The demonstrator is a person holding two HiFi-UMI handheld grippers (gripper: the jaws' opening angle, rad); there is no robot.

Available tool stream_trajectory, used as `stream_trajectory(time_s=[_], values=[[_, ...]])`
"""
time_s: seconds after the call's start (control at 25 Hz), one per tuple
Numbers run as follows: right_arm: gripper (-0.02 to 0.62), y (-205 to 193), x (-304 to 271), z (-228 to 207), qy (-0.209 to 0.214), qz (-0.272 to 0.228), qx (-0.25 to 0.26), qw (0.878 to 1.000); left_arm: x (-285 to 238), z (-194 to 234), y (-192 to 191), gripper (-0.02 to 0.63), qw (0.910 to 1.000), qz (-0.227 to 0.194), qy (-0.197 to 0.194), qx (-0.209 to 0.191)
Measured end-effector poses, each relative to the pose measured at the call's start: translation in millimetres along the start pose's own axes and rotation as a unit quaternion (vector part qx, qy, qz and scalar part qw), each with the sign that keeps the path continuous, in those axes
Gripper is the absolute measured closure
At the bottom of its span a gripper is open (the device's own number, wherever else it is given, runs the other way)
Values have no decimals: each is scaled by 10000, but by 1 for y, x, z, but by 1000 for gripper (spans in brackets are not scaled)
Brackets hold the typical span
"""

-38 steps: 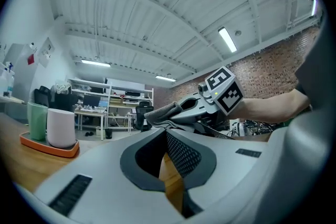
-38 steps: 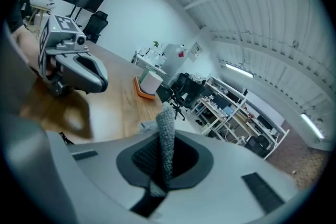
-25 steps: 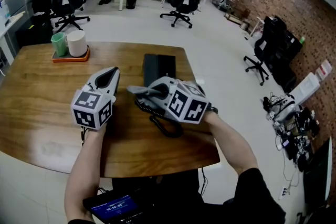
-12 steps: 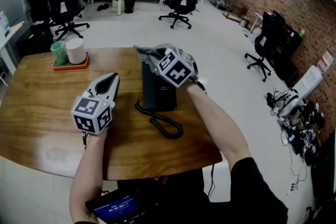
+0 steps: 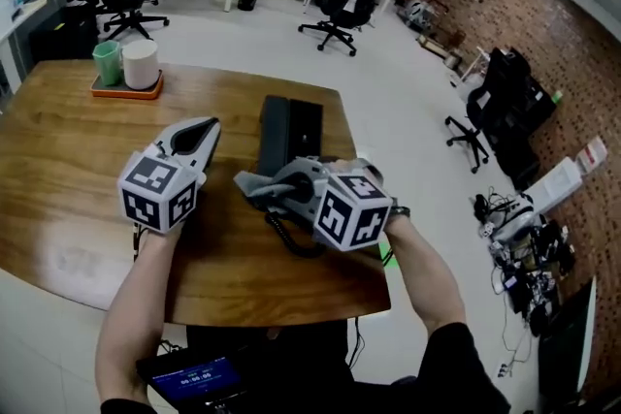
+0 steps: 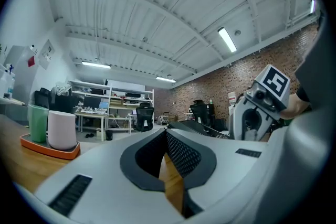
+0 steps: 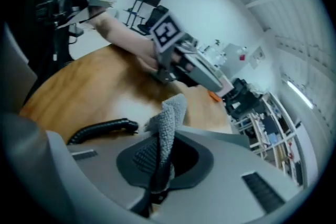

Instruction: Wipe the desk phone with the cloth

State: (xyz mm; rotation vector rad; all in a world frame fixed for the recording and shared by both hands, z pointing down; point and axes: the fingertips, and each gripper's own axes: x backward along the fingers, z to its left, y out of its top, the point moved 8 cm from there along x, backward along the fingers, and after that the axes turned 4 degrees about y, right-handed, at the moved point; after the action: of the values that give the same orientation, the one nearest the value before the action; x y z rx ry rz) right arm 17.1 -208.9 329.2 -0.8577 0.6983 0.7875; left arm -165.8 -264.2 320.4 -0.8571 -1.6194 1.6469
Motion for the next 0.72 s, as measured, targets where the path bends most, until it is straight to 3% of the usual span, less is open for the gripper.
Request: stream_trajectory(time_s=[0.08,0.12,0.2,0.28,0.36,0.44,0.52,0.72], values=[[571,1,-1,4,165,89,187,9997,1,5,-4,614,10000,-15,-6,20],[571,-3,1,-7,-19,44,74,10000,1,6,-5,614,10000,-23,-8,29],[570,-17,11,-47,-851,-199,-565,9946,0,6,-7,614,10000,-31,-11,34],[571,-34,20,-93,-1854,-352,-1357,9726,1,6,-8,614,10000,-30,-9,33],[570,-51,20,-128,-2461,-295,-1914,9497,2,6,-9,614,10000,-38,-5,38],[571,-64,10,-147,-2551,-101,-2154,9426,2,4,-9,614,10000,-54,-4,52],[570,-71,2,-148,-2429,74,-2155,9458,1,2,-8,614,10000,-55,-12,62],[571,-50,1,-106,-1908,228,-1426,9709,2,3,-4,614,10000,-47,-39,23]])
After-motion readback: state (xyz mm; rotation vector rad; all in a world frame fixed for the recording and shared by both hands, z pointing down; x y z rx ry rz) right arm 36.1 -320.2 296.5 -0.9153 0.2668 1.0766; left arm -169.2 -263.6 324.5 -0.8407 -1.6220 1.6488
